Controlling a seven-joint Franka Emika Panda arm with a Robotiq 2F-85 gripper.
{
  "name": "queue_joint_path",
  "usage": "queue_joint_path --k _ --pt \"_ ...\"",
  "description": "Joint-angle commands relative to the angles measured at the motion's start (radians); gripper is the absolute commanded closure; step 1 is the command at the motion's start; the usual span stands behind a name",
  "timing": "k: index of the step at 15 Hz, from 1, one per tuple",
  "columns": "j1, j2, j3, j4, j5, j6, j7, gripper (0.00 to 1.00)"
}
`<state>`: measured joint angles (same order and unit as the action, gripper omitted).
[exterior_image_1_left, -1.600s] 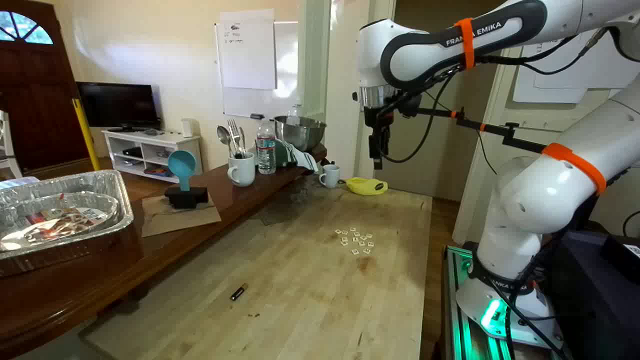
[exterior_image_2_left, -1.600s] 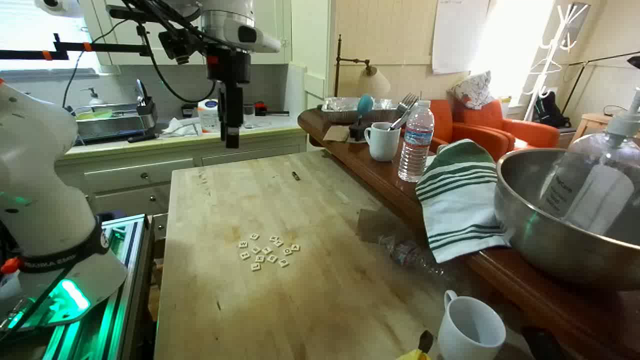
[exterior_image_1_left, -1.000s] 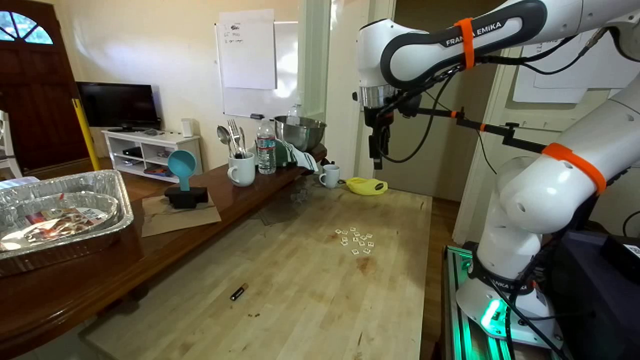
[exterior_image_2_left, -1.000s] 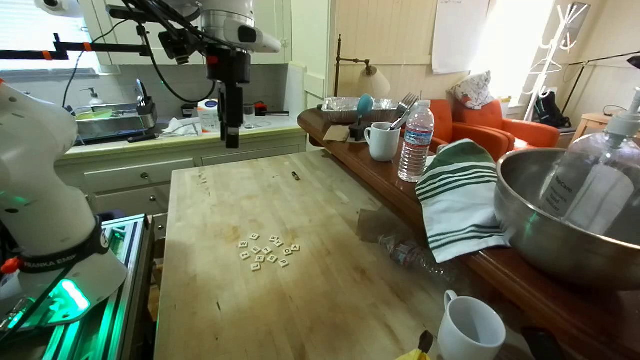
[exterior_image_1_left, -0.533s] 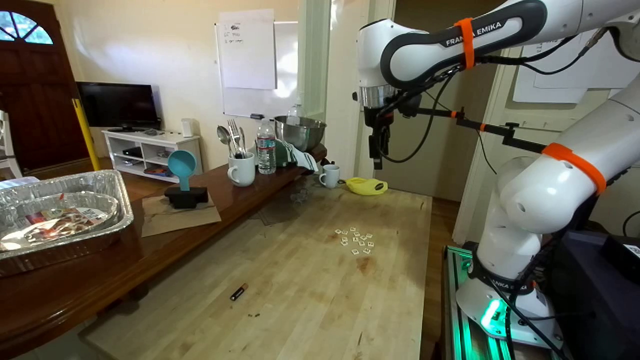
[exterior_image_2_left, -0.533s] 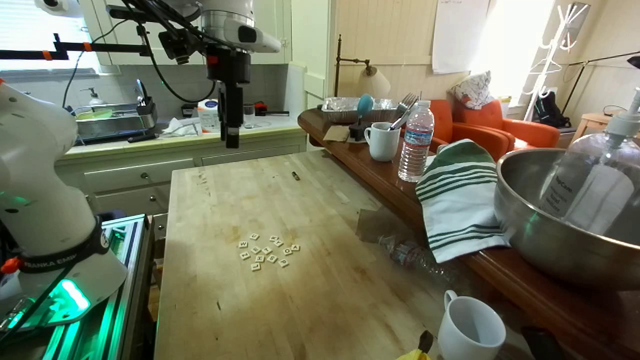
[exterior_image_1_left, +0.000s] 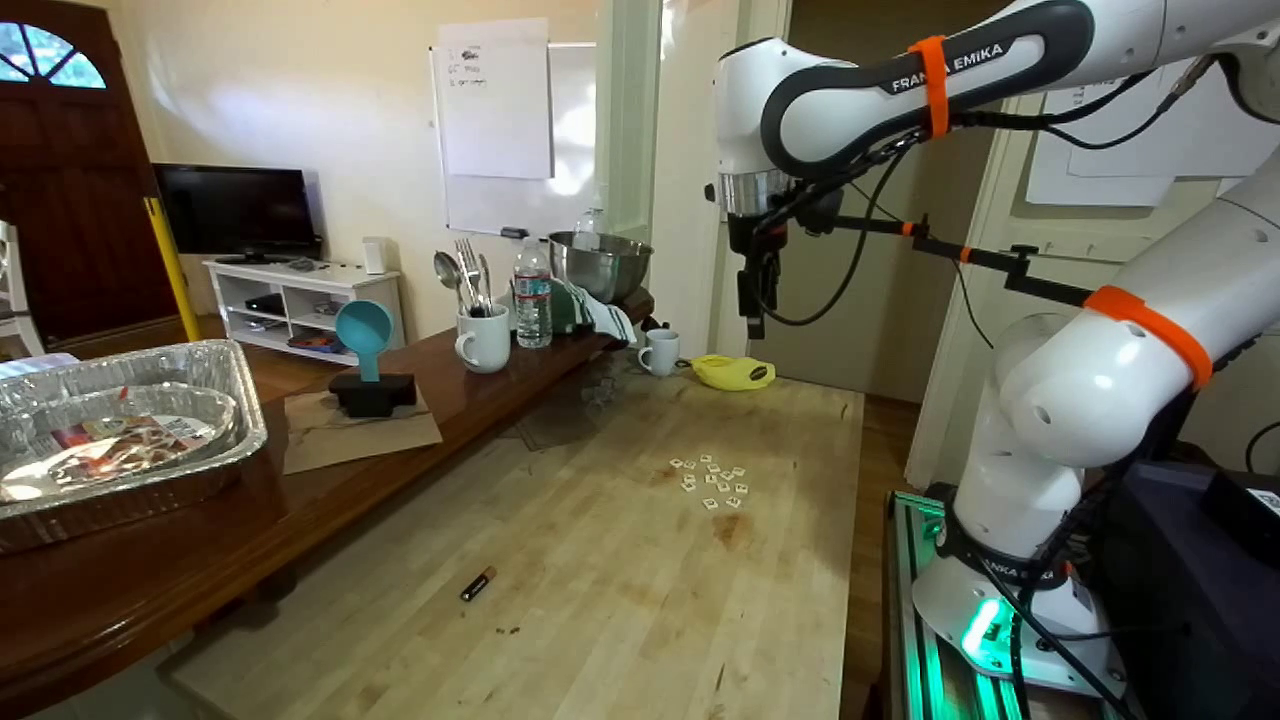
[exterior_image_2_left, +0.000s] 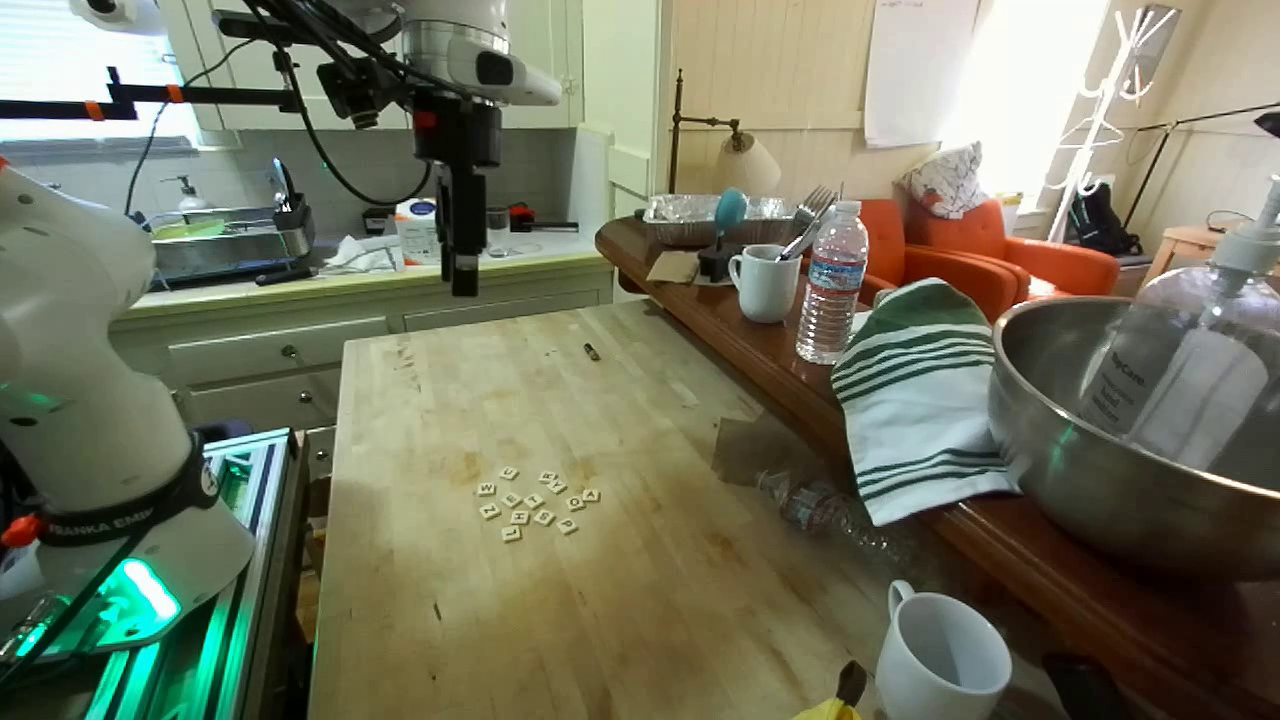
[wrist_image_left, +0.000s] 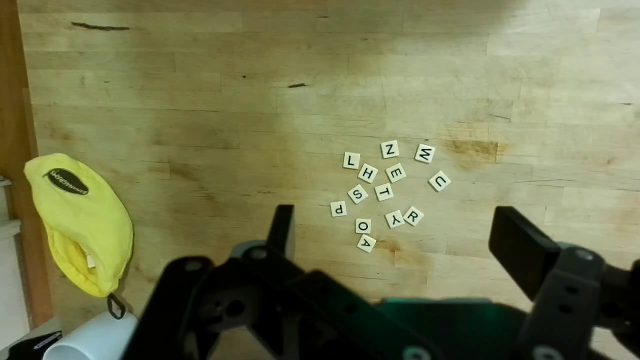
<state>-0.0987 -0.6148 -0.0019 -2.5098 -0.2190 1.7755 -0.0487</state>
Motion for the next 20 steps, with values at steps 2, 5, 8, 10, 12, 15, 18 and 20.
queue_joint_path --k 2,5,8,10,12,15,18,20 --pt "0.018 0.000 -0.015 0.002 -0.008 -0.004 0.008 0.00" --pt "0.043 -0.003 -0.011 -0.020 0.003 0.067 -0.010 0.00" --pt "0.053 -0.013 -0.021 -0.041 0.019 0.120 -0.021 0.00" --pt "0.053 -0.007 -0.024 -0.044 0.025 0.130 -0.019 0.00" --pt "0.018 0.000 -0.015 0.002 -0.008 -0.004 0.008 0.00" --pt "0.018 0.000 -0.015 0.002 -0.008 -0.004 0.008 0.00" --pt "0.023 0.001 -0.014 0.000 -0.007 0.013 0.004 0.00" --pt "0.038 0.002 -0.010 -0.003 -0.005 0.040 0.002 0.00"
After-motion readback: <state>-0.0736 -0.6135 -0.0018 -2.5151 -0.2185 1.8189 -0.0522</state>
